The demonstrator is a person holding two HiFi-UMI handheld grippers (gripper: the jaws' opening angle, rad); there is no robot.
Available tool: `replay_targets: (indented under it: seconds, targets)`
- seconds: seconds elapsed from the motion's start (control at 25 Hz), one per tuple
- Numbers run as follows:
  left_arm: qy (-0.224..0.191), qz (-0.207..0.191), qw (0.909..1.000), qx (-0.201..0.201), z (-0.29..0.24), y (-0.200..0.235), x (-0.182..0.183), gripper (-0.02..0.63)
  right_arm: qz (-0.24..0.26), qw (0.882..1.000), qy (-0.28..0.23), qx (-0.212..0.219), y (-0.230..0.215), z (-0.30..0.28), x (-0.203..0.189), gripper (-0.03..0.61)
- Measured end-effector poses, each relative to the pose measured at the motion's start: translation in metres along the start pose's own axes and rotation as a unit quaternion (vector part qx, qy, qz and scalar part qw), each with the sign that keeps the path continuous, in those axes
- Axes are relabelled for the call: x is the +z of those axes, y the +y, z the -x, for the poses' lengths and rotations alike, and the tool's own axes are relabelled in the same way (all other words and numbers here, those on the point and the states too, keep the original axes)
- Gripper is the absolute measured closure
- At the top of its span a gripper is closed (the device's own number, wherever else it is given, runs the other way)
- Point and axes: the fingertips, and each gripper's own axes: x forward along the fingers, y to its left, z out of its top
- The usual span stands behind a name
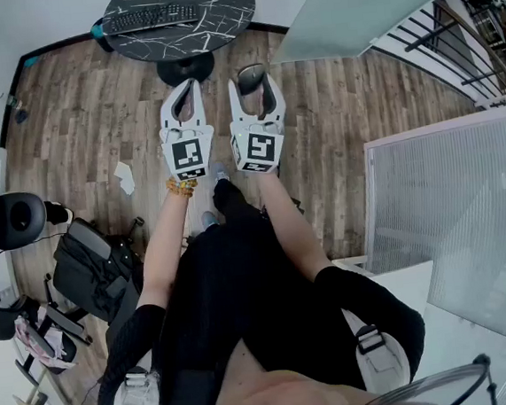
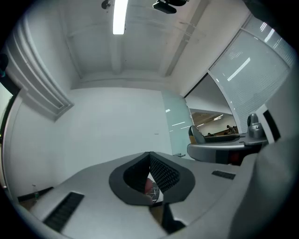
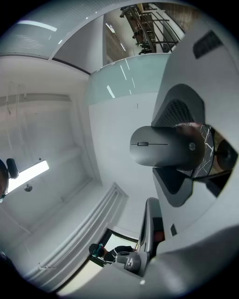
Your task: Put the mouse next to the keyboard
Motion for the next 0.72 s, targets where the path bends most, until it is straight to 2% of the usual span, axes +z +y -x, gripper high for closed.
replay_targets:
  seconds: [0.28,0.72]
  targets:
    - [0.006,0.002,1.0,0.003,-0.014,0.008,-0.005,0.604,0.008,1.0,0.007,0.004,0.0,-0.02,-0.005,0.301]
    - [0.018,-0.002,0.9998,0.009,-0.076,0.036,-0.018,0.604,0.005,1.0,0.009,0.001,-0.008,-0.092,-0.013,0.301]
